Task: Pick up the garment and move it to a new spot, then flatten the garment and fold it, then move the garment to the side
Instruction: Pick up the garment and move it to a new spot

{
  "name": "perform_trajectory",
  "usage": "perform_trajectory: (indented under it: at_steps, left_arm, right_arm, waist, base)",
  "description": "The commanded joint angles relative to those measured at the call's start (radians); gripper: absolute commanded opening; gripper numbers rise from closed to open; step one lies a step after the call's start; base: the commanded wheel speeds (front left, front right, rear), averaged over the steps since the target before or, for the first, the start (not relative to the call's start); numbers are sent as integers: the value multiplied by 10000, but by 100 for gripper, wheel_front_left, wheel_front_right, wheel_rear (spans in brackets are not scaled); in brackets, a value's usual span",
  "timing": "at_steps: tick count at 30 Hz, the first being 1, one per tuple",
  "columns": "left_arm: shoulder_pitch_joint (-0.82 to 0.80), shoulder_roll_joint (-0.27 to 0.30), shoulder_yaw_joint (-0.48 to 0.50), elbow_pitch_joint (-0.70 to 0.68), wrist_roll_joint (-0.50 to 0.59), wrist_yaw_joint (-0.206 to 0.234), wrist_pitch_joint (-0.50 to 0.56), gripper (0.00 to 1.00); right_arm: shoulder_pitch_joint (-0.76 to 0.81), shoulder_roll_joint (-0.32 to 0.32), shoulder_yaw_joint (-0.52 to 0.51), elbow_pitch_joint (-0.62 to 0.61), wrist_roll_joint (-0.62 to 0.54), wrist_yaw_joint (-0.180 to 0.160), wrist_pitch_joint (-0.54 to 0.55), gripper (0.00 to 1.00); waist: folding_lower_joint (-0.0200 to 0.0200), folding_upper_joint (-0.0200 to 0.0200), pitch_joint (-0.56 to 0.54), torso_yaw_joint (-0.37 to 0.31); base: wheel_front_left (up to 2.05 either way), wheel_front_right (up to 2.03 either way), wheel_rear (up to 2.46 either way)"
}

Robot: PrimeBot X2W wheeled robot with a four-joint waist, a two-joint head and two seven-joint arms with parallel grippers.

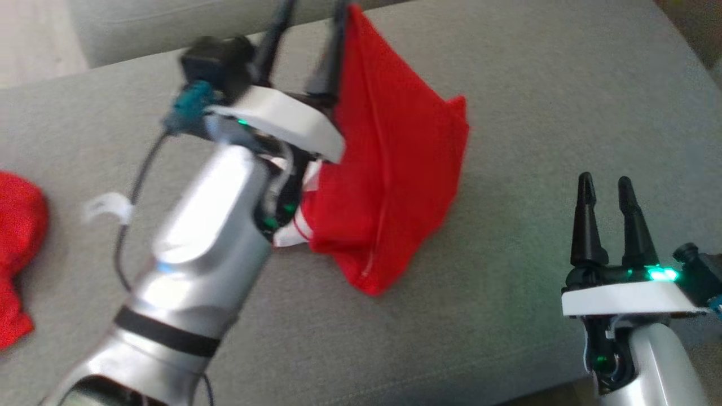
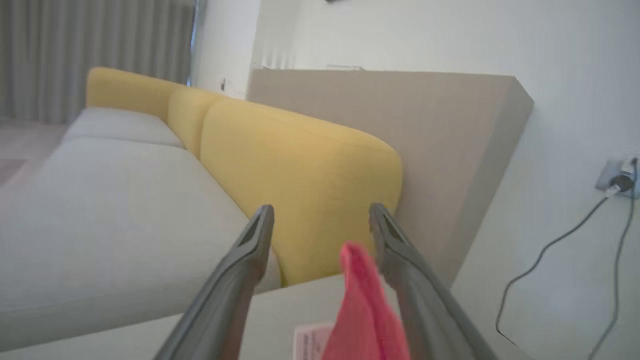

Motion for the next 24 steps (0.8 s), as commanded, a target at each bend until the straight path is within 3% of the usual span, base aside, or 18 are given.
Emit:
perform_trajectory:
  at_steps: [1,5,10,13,18,24]
  left_arm:
    - [-175,345,499,-355,127,-5,-116,100]
    - [557,791,1349,-490,469,-182,-118,100]
    - [1667,1192,1698,-562,706,-675,-119,100]
    - [2481,1309,2148,-868,745,-708,-119,100]
    - [4068,1189,3127,-1648,926,-744,-119,100]
    - [5903,540,4134,-2342,1399,-1002,-119,100]
  right_arm:
    - [-285,-58,199,-377,-74,-7,-109,100]
    - [-158,-58,46,-341,-255,-7,-109,100]
    - [51,-58,-87,-269,-456,-7,-109,100]
    - [118,-58,-47,-265,-494,-7,-109,100]
    - [271,-58,163,-231,-623,-7,-109,100]
    - [425,-58,435,-78,-705,-7,-109,100]
  waist:
    - [0,0,-187,368]
    - [0,0,-466,1055]
    - [0,0,-780,1824]
    - [0,0,-916,2128]
    - [0,0,-1132,2419]
    - [0,0,-1288,2486]
  base:
    - [0,0,0]
    - [0,0,0]
    - [0,0,0]
    - [0,0,0]
    - [0,0,0]
    - [0,0,0]
